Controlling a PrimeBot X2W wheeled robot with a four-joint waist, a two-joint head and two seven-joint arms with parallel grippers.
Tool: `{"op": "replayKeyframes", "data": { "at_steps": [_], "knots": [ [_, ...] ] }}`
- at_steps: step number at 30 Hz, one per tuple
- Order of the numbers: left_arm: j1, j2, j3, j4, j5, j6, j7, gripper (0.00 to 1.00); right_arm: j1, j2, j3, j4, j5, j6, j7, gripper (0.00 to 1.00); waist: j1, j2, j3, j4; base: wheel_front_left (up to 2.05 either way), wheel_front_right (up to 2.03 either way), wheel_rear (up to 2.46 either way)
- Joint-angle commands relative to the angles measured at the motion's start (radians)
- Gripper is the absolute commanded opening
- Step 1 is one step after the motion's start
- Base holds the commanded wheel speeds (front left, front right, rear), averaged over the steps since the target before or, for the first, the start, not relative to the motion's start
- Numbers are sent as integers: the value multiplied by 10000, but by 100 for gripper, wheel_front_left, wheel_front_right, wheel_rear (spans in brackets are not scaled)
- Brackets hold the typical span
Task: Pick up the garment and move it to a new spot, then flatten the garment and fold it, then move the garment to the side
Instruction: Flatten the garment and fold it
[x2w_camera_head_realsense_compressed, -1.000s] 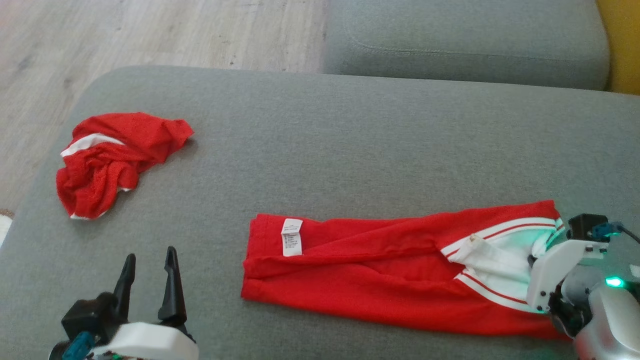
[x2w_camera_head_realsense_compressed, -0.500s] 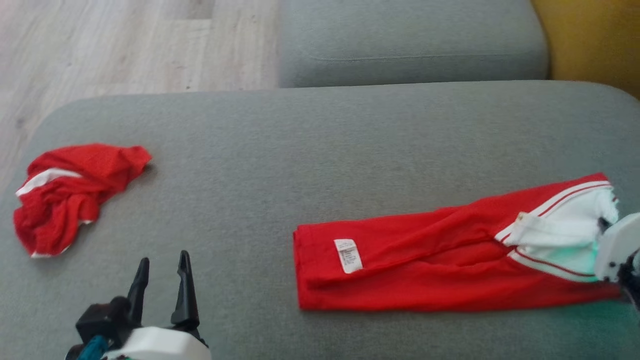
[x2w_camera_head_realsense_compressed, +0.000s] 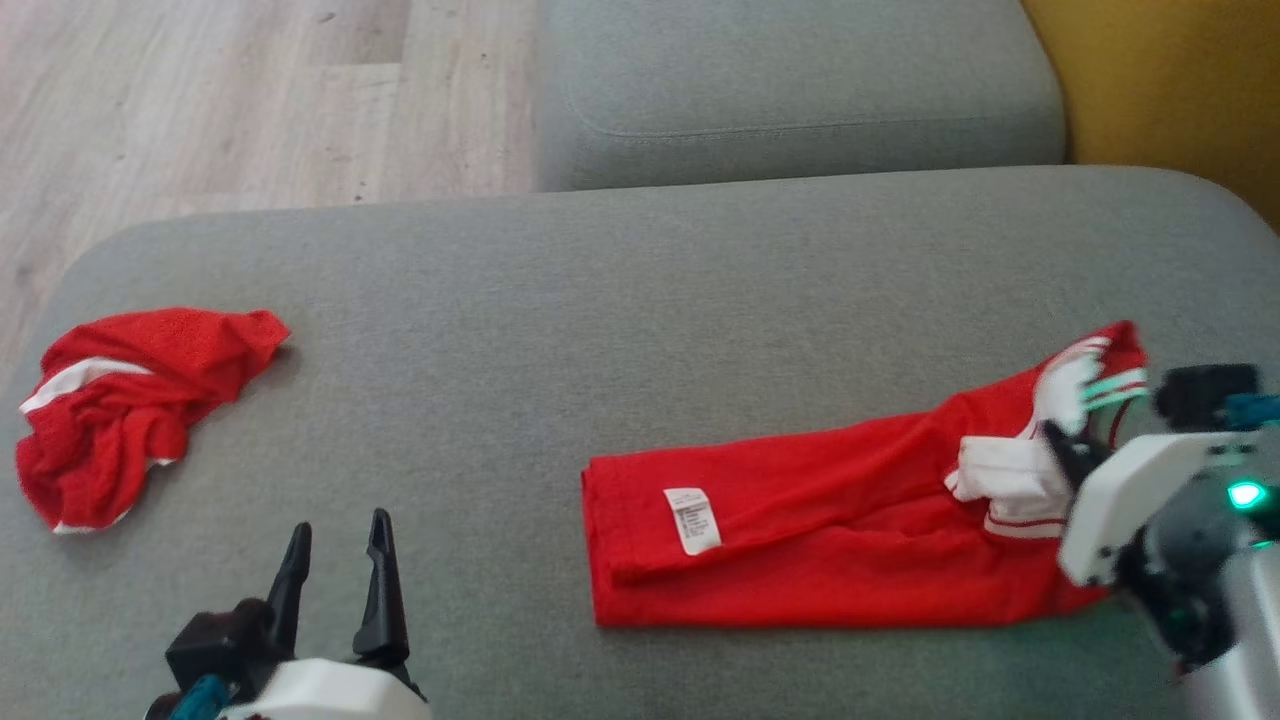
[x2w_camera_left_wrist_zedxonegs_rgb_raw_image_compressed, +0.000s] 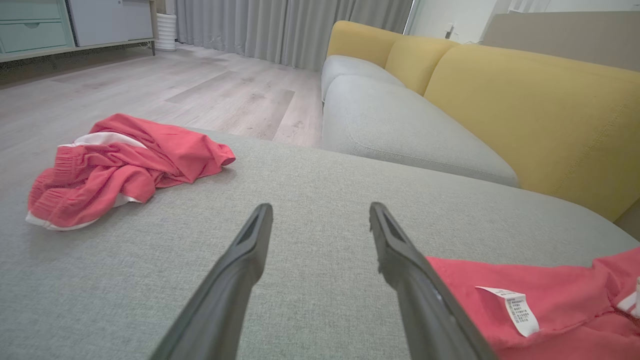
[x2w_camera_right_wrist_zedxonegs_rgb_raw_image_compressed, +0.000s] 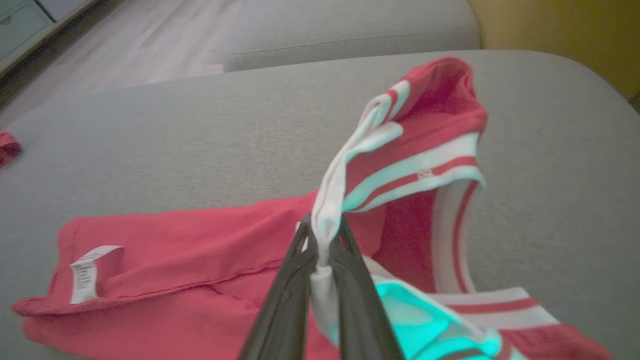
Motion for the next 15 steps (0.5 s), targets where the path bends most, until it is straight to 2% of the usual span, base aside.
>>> {"op": "replayKeyframes", "data": {
  "at_steps": [1, 7, 15],
  "knots": [
    [-601, 154, 337, -246, -2, -26, -88, 100, -184, -7, 315, -658, 78, 65, 60, 0, 0, 0, -29, 116, 0, 0, 0],
    [-663, 219, 313, -262, 6, -51, -43, 100, 227, 847, 1390, -1460, 436, 65, 25, 0, 0, 0, -52, 482, 0, 0, 0],
    [-845, 198, 168, -243, 37, -135, 43, 100, -370, 1927, 3024, -352, 607, 65, -694, 0, 0, 0, -5, 987, 0, 0, 0]
  ]
}}
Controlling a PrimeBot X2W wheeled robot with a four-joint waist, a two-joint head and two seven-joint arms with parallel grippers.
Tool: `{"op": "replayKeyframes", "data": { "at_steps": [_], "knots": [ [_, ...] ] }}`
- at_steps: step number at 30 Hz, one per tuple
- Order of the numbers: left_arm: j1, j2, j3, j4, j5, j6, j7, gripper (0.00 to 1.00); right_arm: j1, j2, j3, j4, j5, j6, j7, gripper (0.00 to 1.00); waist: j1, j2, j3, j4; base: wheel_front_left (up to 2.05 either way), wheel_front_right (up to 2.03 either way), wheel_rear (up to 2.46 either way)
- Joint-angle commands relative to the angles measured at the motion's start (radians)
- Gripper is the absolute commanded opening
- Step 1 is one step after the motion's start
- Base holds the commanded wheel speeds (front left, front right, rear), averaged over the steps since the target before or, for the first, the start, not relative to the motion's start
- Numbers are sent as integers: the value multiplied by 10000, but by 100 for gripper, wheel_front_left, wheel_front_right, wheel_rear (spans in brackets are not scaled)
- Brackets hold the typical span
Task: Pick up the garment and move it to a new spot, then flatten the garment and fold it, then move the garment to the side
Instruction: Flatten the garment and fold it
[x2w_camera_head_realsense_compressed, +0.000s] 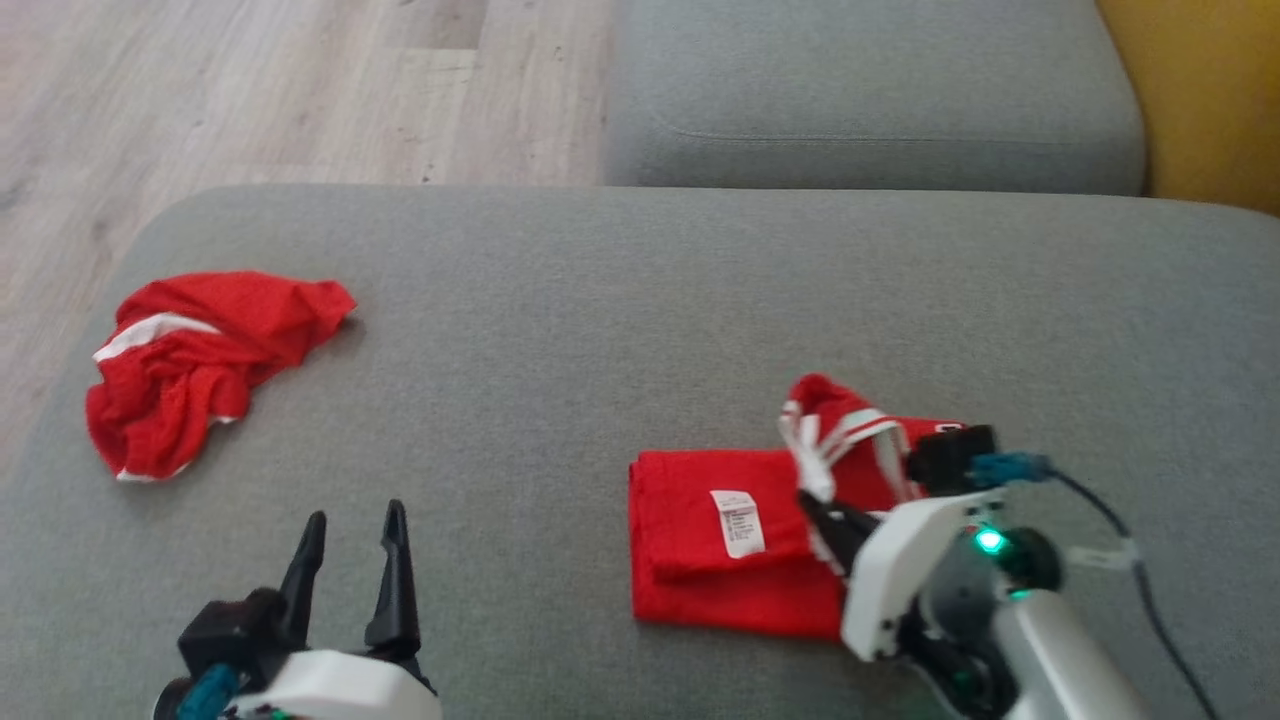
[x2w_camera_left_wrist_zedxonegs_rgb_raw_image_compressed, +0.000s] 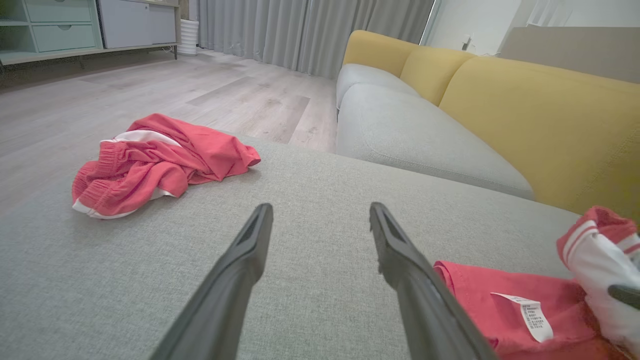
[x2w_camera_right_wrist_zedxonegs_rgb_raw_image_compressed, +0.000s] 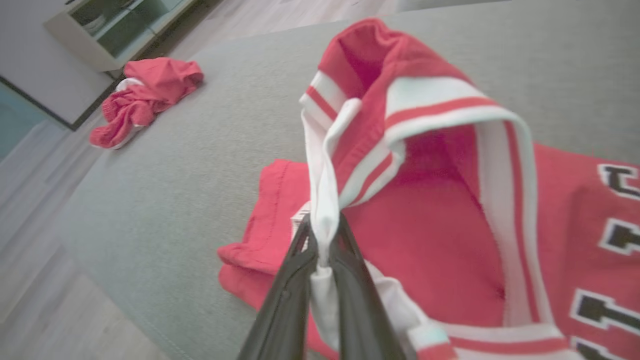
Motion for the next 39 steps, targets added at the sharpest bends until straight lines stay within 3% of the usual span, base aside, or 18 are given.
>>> {"op": "replayKeyframes", "data": {
  "at_steps": [1, 13, 14, 15, 16, 17, 32, 39],
  "knots": [
    [-673, 151, 325, -240, 42, -43, 18, 100, -806, 129, 379, -151, 156, 65, -225, 0, 0, 0, 20, 140, 0, 0, 0],
    [-1056, -160, -133, 41, 137, -264, 104, 100, -2164, 257, 2229, 2726, 1917, 65, -1534, 0, 0, 0, 42, 1050, 0, 0, 0],
    [-1066, -173, -153, 66, 138, -272, 104, 100, -2284, 257, 2327, 2978, 2026, 65, -1684, 9, 0, 0, 42, 1086, 0, 0, 0],
    [-1076, -184, -169, 88, 138, -279, 103, 100, -2409, 258, 2478, 3218, 2124, 65, -1800, 43, 0, 0, 44, 1116, 0, 0, 0],
    [-1087, -193, -184, 106, 140, -284, 102, 100, -2524, 258, 2614, 3414, 2289, 65, -1939, 95, 0, 0, 49, 1142, 0, 0, 0],
    [-1101, -203, -199, 122, 143, -287, 103, 100, -2640, 258, 2743, 3580, 2473, 65, -2088, 100, 0, 0, 55, 1164, 0, 0, 0],
    [-1146, -323, -383, 168, 179, -267, 74, 100, -4284, 259, 4085, 4074, 3943, 65, -3771, 100, 0, 0, -60, 703, 0, 0, 0],
    [-1214, -451, -574, 191, 240, -311, 32, 100, -4836, 259, 3124, 4489, 2763, 65, -4822, 100, 0, 0, -100, 346, 0, 0, 0]
  ]
}}
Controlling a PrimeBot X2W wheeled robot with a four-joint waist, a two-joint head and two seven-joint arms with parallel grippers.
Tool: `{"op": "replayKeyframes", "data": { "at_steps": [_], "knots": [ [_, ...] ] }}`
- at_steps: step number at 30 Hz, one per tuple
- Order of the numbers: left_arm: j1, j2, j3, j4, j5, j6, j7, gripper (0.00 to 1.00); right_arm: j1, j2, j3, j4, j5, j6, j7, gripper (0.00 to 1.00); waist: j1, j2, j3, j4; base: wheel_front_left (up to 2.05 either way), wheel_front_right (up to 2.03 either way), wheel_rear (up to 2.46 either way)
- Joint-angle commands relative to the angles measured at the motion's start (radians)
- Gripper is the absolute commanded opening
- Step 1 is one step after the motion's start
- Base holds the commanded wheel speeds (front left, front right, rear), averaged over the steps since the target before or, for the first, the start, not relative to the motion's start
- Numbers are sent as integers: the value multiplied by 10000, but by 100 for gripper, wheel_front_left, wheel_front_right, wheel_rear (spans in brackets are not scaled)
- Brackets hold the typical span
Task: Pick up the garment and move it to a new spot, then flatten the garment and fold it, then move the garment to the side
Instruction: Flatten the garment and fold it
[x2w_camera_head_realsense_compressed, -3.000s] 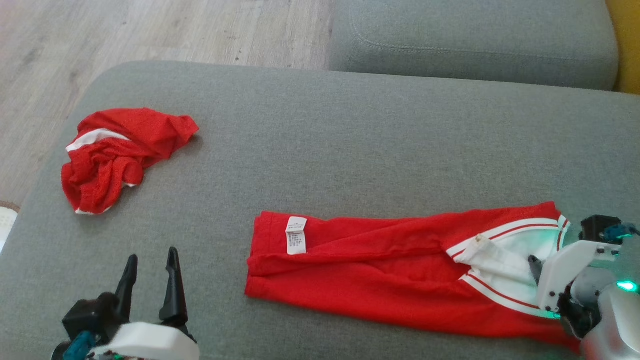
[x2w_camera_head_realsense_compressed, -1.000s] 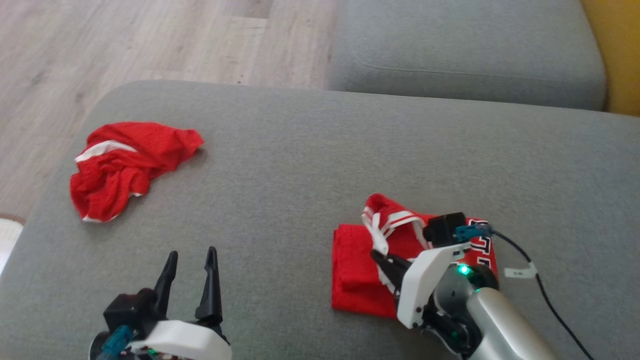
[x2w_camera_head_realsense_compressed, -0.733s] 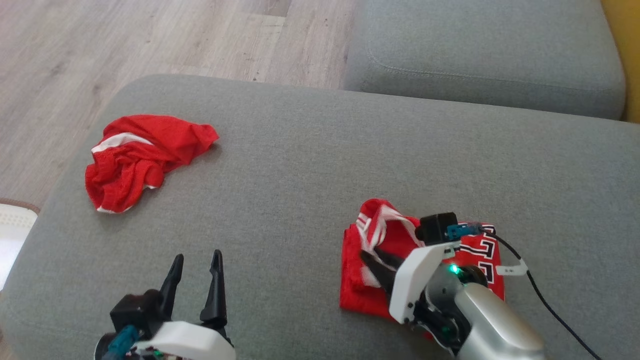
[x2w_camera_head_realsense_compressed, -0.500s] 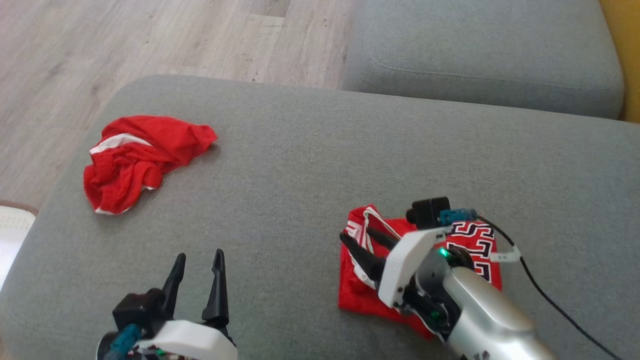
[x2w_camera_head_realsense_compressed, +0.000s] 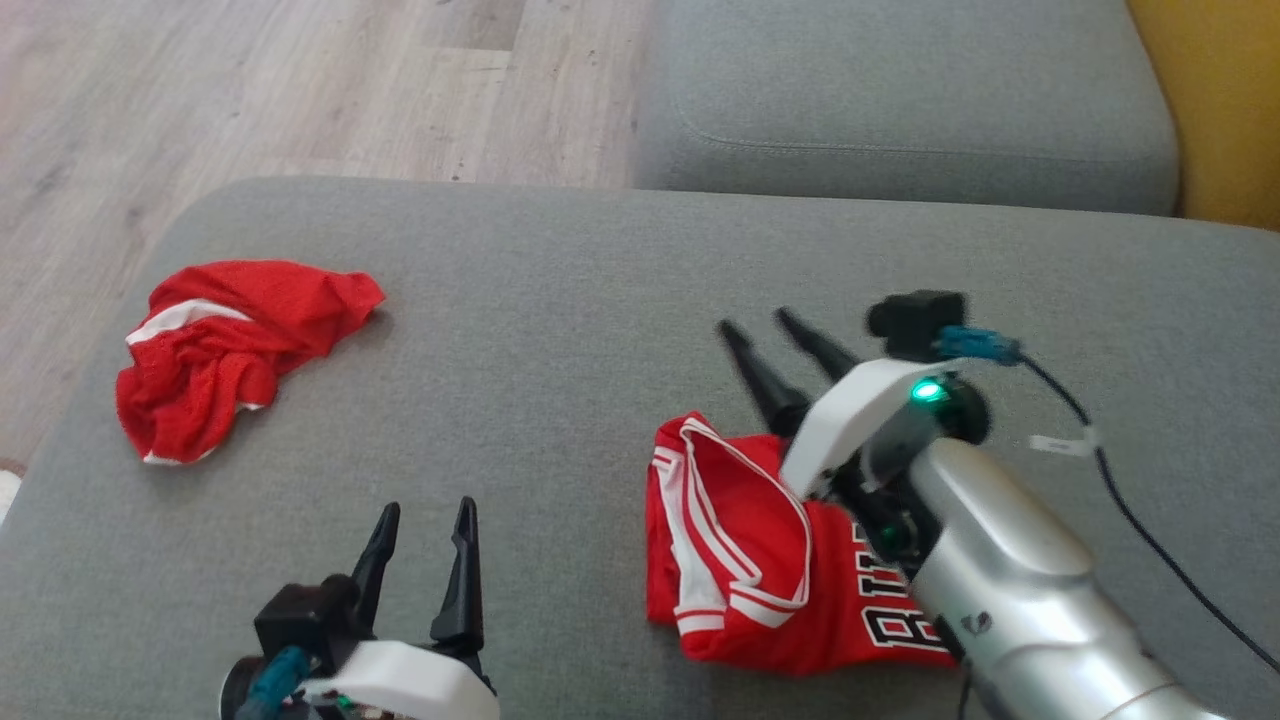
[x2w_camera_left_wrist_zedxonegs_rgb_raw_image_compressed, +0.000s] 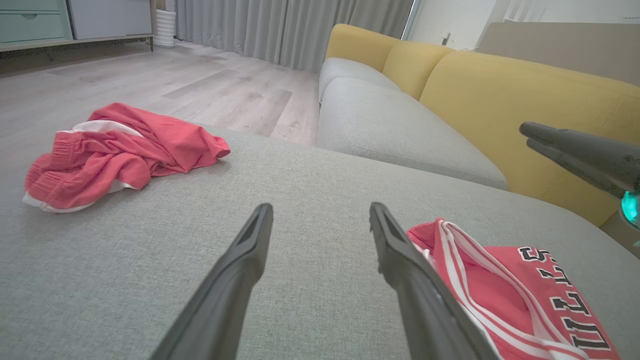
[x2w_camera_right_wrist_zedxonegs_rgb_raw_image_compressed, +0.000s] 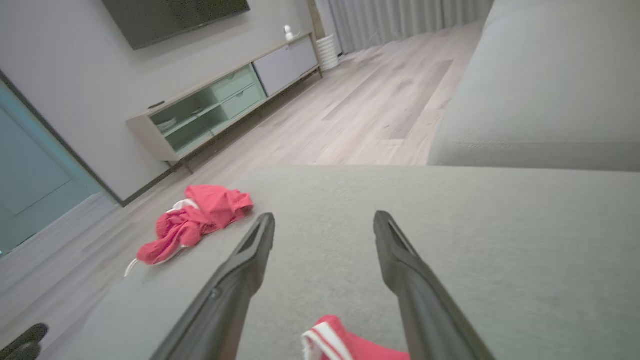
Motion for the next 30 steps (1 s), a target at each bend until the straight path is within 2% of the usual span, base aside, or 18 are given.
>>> {"op": "replayKeyframes", "data": {
  "at_steps": [1, 8, 14, 15, 16, 17, 19, 25, 30],
  "knots": [
    [-579, 25, 286, -260, 71, -29, -136, 100, -400, 139, -259, -133, -361, 67, -283, 100, 0, 0, -2, -69, 0, 0, 0],
    [-528, -76, 198, -161, 81, -39, -272, 100, 242, -86, -2005, 29, -2498, 67, -1195, 100, 0, 0, -10, -279, 0, 0, 0],
    [-513, -92, 189, -72, 55, -59, -364, 100, 1941, -17, -3350, -954, -4030, 67, -1443, 100, 0, 0, 16, -372, 0, 0, 0],
    [-516, -83, 193, -73, 53, -60, -370, 100, 2232, 6, -3490, -1157, -4201, 67, -1430, 97, 0, 0, 22, -365, 0, 0, 0],
    [-519, -72, 205, -80, 54, -52, -383, 100, 2527, 29, -3611, -1373, -4372, 67, -1423, 73, 0, 0, 27, -351, 0, 0, 0],
    [-522, -58, 218, -90, 55, -45, -393, 100, 2832, 48, -3714, -1580, -4560, 67, -1406, 45, 0, 0, 33, -330, 0, 0, 0],
    [-521, -22, 246, -120, 56, -33, -417, 100, 3462, 83, -3865, -1973, -4913, 67, -1345, 2, 0, 0, 48, -274, 0, 0, 0],
    [-540, 108, 329, -242, 57, 11, -425, 100, 5063, 133, -3430, -2766, -4895, 67, -958, 0, 0, 0, 145, -2, 0, 0, 0],
    [-572, 181, 368, -289, 62, 37, -411, 100, 5315, 136, -2746, -2893, -4560, 67, -857, 0, 0, 0, 191, 195, 0, 0, 0]
  ]
}}
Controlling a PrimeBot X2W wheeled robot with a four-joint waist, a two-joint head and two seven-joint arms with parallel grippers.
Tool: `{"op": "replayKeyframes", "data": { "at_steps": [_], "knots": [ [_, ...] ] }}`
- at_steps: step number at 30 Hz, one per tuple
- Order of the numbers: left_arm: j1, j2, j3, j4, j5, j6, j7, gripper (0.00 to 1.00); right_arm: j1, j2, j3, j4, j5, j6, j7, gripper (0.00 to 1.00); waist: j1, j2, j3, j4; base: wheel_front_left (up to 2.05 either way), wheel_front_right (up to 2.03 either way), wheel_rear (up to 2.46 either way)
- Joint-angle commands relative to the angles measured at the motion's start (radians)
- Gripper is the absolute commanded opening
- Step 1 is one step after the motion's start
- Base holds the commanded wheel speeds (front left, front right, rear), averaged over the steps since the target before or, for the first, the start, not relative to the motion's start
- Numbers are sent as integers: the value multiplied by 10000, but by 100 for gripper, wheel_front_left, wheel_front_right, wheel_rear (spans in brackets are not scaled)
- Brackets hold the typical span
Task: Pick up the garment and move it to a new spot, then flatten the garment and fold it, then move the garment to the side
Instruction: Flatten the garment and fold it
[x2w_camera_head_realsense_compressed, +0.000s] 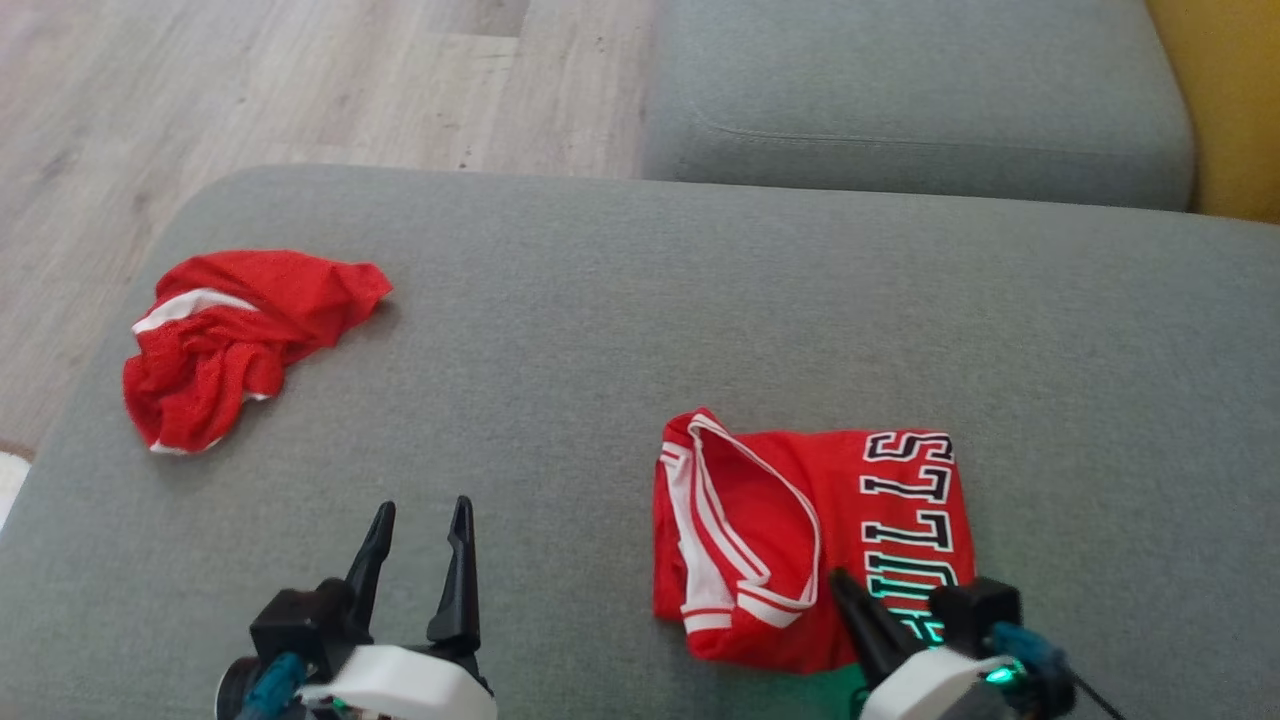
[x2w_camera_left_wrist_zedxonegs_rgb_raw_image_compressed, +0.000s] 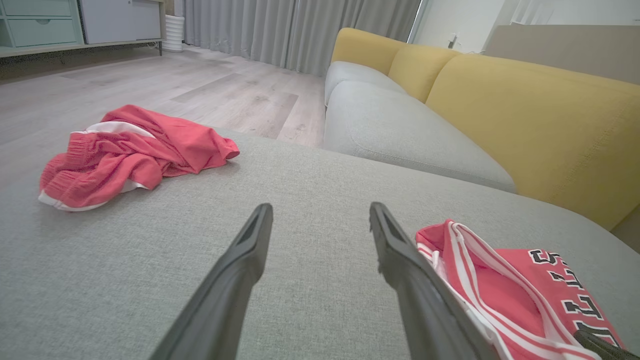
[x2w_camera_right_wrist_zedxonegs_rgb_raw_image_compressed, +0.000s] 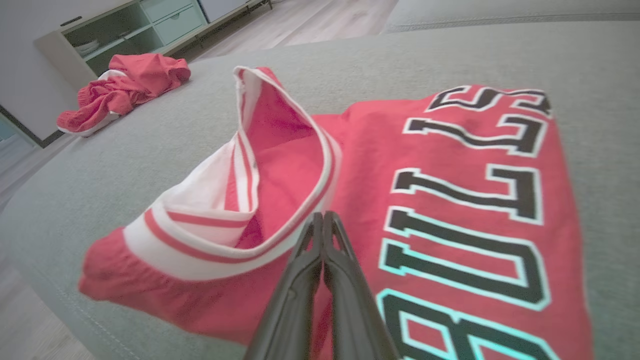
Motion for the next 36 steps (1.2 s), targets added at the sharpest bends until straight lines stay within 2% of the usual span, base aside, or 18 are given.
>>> {"op": "replayKeyframes", "data": {
  "at_steps": [1, 6, 17, 22, 27, 28, 29, 30, 32, 33, 36],
  "knots": [
    [-585, 167, 446, -358, 62, 30, -98, 100, -481, 17, 275, -349, 49, 67, 2, 0, 0, 0, 19, 75, 0, 0, 0],
    [-642, 229, 493, -408, 60, 68, -81, 100, -910, 18, 1309, 220, 419, 67, 125, 0, 0, 0, 90, 324, 0, 0, 0],
    [-719, 211, 534, -369, 10, 89, -147, 100, -2233, 19, 4270, 1777, 1466, 67, 250, 0, 0, 0, 232, 716, 0, 0, 0],
    [-646, 225, 594, -322, -48, 126, -214, 100, -2603, 20, 4787, 2136, 1646, 67, -4, 0, 0, 0, 190, 660, 0, 0, 0],
    [-606, 262, 630, -287, -77, 131, -271, 100, -3063, 20, 4414, 2005, 1798, 67, -930, 0, 0, 0, 60, 382, 0, 0, 0],
    [-618, 271, 610, -287, -62, 119, -270, 100, -3146, 20, 4230, 1959, 1800, 67, -1130, 7, 0, 0, 23, 320, 0, 0, 0],
    [-634, 275, 593, -283, -51, 104, -274, 100, -3220, 20, 4026, 1919, 1776, 67, -1307, 29, 0, 0, -18, 253, 0, 0, 0],
    [-654, 271, 572, -275, -41, 85, -280, 100, -3282, 20, 3789, 1871, 1746, 67, -1458, 44, 0, 0, -60, 184, 0, 0, 0],
    [-697, 236, 539, -249, -34, 44, -314, 100, -3360, 20, 3221, 1777, 1587, 67, -1692, 95, 0, 0, -148, 49, 0, 0, 0],
    [-709, 208, 531, -228, -45, 22, -340, 100, -3370, 20, 2878, 1718, 1471, 67, -1784, 100, 0, 0, -191, -24, 0, 0, 0],
    [-707, 112, 541, -126, -80, -48, -493, 100, -3256, 20, 1658, 1546, 901, 67, -1950, 100, 0, 0, -335, -242, 0, 0, 0]
  ]
}}
